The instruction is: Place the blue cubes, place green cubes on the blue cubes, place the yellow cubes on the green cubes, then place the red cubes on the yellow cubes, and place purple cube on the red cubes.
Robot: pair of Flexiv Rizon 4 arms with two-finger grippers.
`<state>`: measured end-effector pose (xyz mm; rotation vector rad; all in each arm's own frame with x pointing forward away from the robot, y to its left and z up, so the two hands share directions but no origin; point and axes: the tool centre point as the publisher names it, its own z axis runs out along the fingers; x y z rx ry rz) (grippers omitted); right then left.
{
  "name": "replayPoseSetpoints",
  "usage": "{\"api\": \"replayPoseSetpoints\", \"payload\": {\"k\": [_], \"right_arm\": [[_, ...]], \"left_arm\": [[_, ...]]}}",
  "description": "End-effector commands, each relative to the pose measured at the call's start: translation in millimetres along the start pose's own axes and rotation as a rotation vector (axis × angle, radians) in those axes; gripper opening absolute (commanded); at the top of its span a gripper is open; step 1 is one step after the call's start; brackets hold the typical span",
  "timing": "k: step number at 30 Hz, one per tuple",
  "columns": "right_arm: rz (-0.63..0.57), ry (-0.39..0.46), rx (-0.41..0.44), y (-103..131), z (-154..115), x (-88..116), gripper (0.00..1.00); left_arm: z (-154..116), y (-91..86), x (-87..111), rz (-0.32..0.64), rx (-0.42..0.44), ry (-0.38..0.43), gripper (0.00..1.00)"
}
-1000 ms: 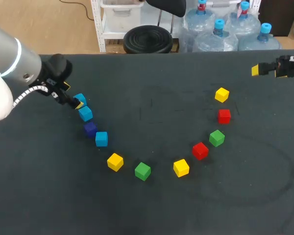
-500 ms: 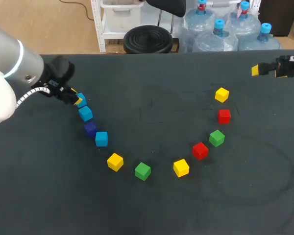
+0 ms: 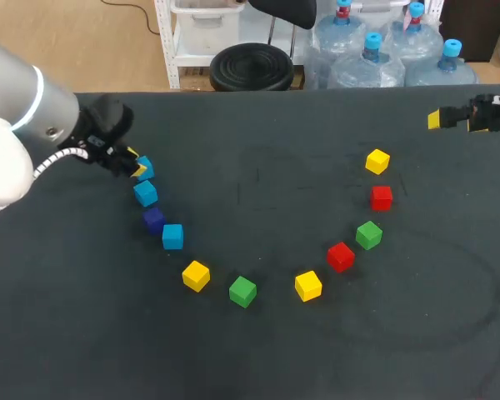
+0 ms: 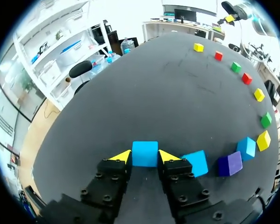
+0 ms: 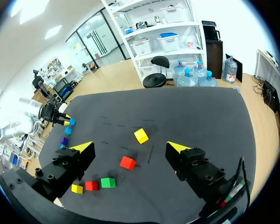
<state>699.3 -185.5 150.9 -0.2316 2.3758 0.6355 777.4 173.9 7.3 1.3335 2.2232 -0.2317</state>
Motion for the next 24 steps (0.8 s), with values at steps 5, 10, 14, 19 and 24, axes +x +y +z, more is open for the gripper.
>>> {"api": "replayPoseSetpoints", "payload": {"k": [5, 10, 14, 19, 24], "right_arm": [[0.000, 0.000, 0.002, 0, 0, 0, 1.00], [0.000, 0.000, 0.002, 0, 0, 0, 1.00], [0.000, 0.000, 0.002, 0, 0, 0, 1.00], [0.000, 0.000, 0.002, 0, 0, 0, 1.00], [0.000, 0.000, 0.002, 0, 0, 0, 1.00]], "left_arm": [[-3, -1.1, -36.1, 0.085, 0.026, 0.002, 0.00], [1, -6.4, -62.0, 0.166, 0.057, -0.006, 0.00], [6, -15.3, -83.6, 0.206, 0.083, -0.012, 0.00], [17, -26.7, -107.8, 0.244, 0.111, -0.027, 0.00], [26, -40.6, -126.4, 0.286, 0.139, -0.042, 0.00]]}}
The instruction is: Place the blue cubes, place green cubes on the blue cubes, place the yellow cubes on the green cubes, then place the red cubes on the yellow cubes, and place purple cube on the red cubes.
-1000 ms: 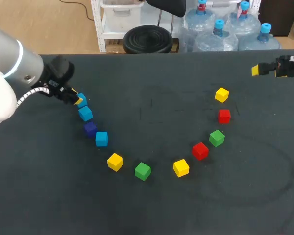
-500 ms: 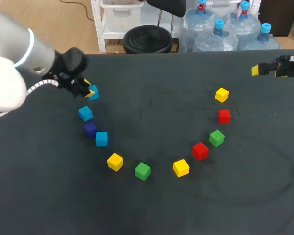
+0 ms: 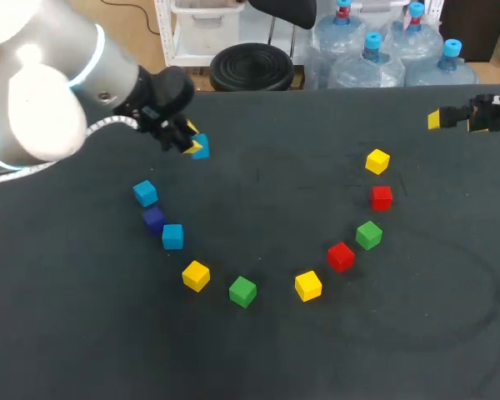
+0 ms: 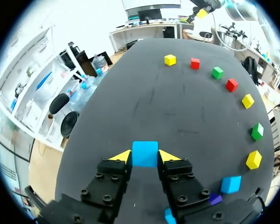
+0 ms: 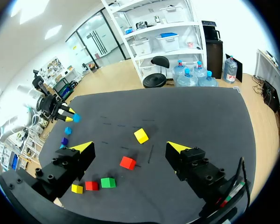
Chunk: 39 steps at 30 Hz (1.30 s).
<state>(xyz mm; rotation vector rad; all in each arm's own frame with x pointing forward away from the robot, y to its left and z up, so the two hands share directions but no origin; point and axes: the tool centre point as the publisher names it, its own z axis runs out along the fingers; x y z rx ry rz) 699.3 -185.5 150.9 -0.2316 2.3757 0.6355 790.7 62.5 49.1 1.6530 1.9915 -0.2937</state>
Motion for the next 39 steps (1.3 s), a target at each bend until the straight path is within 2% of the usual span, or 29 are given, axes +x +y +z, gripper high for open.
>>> {"api": "replayPoseSetpoints", "payload": {"k": [1, 12, 17, 20, 26, 39], "right_arm": [[0.000, 0.000, 0.002, 0, 0, 0, 1.00], [0.000, 0.000, 0.002, 0, 0, 0, 1.00], [0.000, 0.000, 0.002, 0, 0, 0, 1.00], [0.000, 0.000, 0.002, 0, 0, 0, 1.00], [0.000, 0.000, 0.002, 0, 0, 0, 1.00], [0.000, 0.000, 0.002, 0, 0, 0, 1.00]], "left_arm": [[15, 0.7, -17.2, 0.028, 0.029, -0.002, 0.00], [41, -26.3, -48.1, 0.123, 0.127, -0.010, 0.00], [47, -33.6, -58.0, 0.133, 0.148, -0.008, 0.00], [49, -36.6, -63.1, 0.128, 0.143, 0.002, 0.00], [47, -44.9, -72.4, 0.072, 0.101, -0.026, 0.00], [54, -83.2, -84.4, 0.036, 0.083, -0.048, 0.00]]}}
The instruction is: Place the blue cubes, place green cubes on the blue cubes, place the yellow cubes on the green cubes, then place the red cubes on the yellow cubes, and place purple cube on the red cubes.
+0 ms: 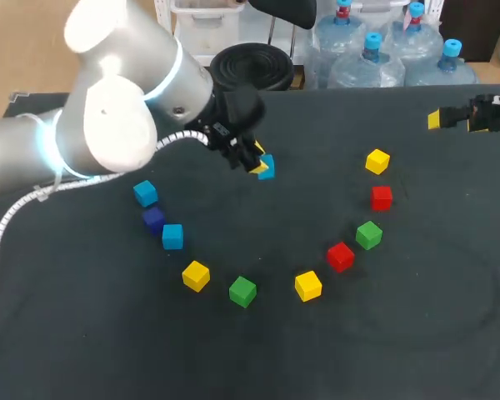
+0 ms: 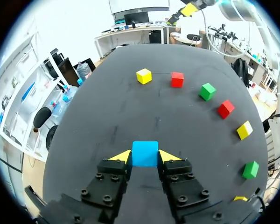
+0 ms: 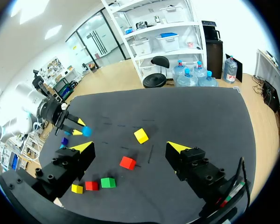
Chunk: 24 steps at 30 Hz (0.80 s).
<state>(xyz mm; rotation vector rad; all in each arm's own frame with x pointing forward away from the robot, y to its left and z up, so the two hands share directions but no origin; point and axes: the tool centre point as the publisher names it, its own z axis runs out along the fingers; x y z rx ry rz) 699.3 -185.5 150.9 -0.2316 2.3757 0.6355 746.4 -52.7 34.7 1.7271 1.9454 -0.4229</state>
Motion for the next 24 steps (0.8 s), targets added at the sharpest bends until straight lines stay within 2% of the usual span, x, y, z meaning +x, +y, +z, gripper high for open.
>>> {"api": "replayPoseSetpoints", "payload": {"k": [1, 13, 24], "right_arm": [[0.000, 0.000, 0.002, 0, 0, 0, 1.00], [0.000, 0.000, 0.002, 0, 0, 0, 1.00], [0.000, 0.000, 0.002, 0, 0, 0, 1.00]], "left_arm": [[-1, -14.6, -0.8, 0.005, -0.021, -0.006, 0.00], [10, -27.9, -12.4, 0.051, 0.017, -0.012, 0.00], [20, -33.1, -15.3, 0.067, 0.047, -0.017, 0.00]]}}
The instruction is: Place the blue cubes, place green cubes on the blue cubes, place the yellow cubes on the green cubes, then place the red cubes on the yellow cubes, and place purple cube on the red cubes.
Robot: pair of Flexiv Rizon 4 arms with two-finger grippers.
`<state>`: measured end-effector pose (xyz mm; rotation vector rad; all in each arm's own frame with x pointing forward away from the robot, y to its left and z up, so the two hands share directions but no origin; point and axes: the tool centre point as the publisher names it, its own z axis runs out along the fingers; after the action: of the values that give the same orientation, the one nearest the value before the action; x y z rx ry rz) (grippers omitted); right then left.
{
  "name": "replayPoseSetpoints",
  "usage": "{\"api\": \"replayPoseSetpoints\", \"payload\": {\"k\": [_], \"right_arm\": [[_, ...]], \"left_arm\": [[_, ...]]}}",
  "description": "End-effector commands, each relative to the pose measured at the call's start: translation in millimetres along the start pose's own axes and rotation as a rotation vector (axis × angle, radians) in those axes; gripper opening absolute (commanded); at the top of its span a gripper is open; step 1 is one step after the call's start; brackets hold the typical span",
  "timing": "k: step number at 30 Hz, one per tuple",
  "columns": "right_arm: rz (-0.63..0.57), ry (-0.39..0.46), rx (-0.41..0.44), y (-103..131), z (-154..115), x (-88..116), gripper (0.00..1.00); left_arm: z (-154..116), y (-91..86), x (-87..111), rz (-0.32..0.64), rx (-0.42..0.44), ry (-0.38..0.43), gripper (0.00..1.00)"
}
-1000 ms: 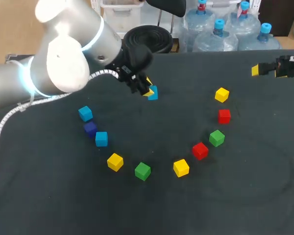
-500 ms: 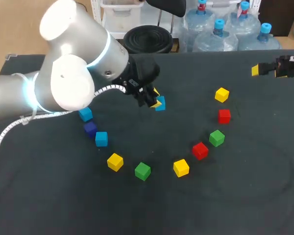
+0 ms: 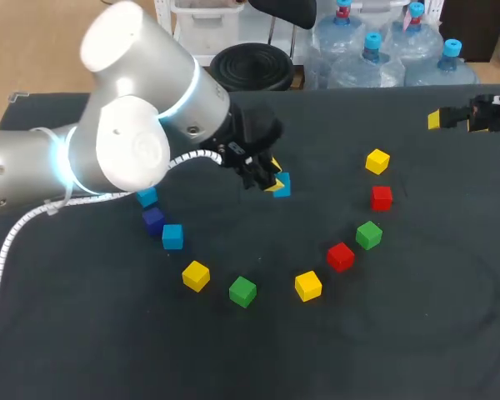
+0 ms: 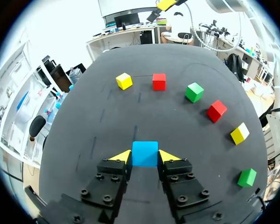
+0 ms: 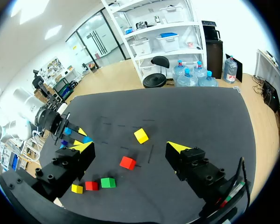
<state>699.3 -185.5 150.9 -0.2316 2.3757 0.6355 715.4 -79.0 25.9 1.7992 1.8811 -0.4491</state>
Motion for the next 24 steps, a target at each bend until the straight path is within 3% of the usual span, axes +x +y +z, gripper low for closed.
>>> {"api": "replayPoseSetpoints", "payload": {"k": [1, 20, 21, 22, 24], "right_arm": [[0.000, 0.000, 0.002, 0, 0, 0, 1.00], [0.000, 0.000, 0.002, 0, 0, 0, 1.00], [0.000, 0.000, 0.002, 0, 0, 0, 1.00], [0.000, 0.000, 0.002, 0, 0, 0, 1.00], [0.000, 0.000, 0.002, 0, 0, 0, 1.00]], "left_arm": [[4, 1.8, -0.5, 0.005, 0.012, -0.005, 0.00], [19, -4.9, -3.9, 0.006, 0.057, 0.006, 0.00], [20, -5.0, -4.0, 0.006, 0.061, 0.014, 0.02], [21, -5.1, -4.1, 0.006, 0.062, 0.015, 0.29], [23, -5.7, -3.4, 0.005, 0.066, 0.025, 0.43]]}}
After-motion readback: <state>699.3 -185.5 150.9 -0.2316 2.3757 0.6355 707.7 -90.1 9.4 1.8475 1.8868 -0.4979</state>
